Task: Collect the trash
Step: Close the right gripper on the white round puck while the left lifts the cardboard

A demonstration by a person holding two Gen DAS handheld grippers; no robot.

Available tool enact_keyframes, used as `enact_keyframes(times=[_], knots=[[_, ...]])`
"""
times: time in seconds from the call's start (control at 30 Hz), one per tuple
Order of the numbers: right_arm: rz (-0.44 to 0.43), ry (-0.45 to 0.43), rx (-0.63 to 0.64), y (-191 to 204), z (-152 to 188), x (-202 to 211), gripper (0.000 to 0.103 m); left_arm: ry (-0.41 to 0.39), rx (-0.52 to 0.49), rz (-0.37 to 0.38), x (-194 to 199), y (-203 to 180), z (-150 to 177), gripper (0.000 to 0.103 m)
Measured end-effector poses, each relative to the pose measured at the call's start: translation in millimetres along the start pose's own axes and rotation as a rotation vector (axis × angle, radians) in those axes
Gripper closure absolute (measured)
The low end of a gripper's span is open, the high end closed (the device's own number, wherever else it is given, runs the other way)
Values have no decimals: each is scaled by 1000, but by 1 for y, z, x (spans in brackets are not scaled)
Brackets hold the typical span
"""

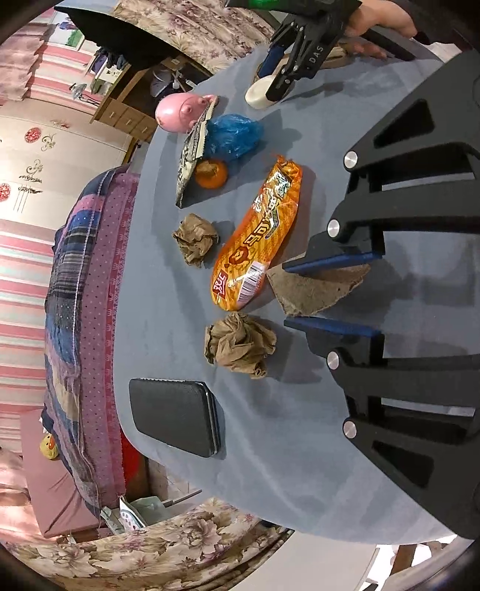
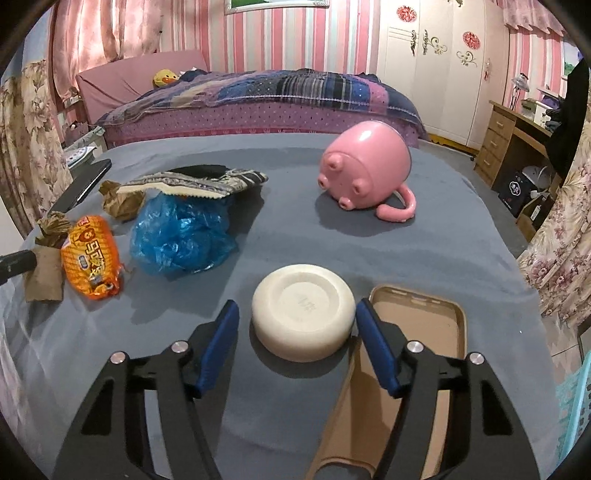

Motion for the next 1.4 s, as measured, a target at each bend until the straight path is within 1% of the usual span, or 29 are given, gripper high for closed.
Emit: enact_keyframes(times=[0.13,0.2,0.3,0.37,0.5,0.6,0.67,0.77,0.9,0.97,1.1,1.3,1.4], knots=[[9,18,1,2,-2,-7,37,-3,5,0,-1,-2,-1,80],[18,13,5,4,-2,-6,42,-3,-1,-5,-1,-2,0,81],[-15,-3,-16,0,-1,-2,42,-9,7,14,4,-2,-1,87],[-18,-21,-25,-2,-1,1,43,-18,11,27,10,-2,-1,90],[-23,-73,-21,-1,-4,16,43,-45,-2,-8,20,-3,0,92],[-23,-96,-10,1,-3,26,43,-68,2,-9,32,-7,2,93],[-25,-102,-3,1,1,34,43,-81,-7,-32,41,-12,4,93],[-20,-104,2,-5,5,45,43,-117,-23,-35,58,-27,3,93],[14,-132,-9,-26,7,68,43,-149,-53,-51,71,-51,7,93],[33,-149,-13,-37,11,80,43,-156,-55,-29,73,-64,12,93],[80,-161,-4,-62,22,100,43,-157,-91,-34,71,-95,20,94],[141,-158,-45,-107,46,120,43,-185,-145,9,72,-150,25,94],[172,-171,-62,-127,55,133,43,-191,-172,23,73,-174,29,94]])
Point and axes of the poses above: each gripper's, at about its wrist camera, not at the fingertips, and x roughly against the way its jaws point, y to its left, z to its underside, the point moved 3 cm from there along -x, roughly the way its jaws point, and after that the axes turned 8 degrees about y, right-handed, at the moved point
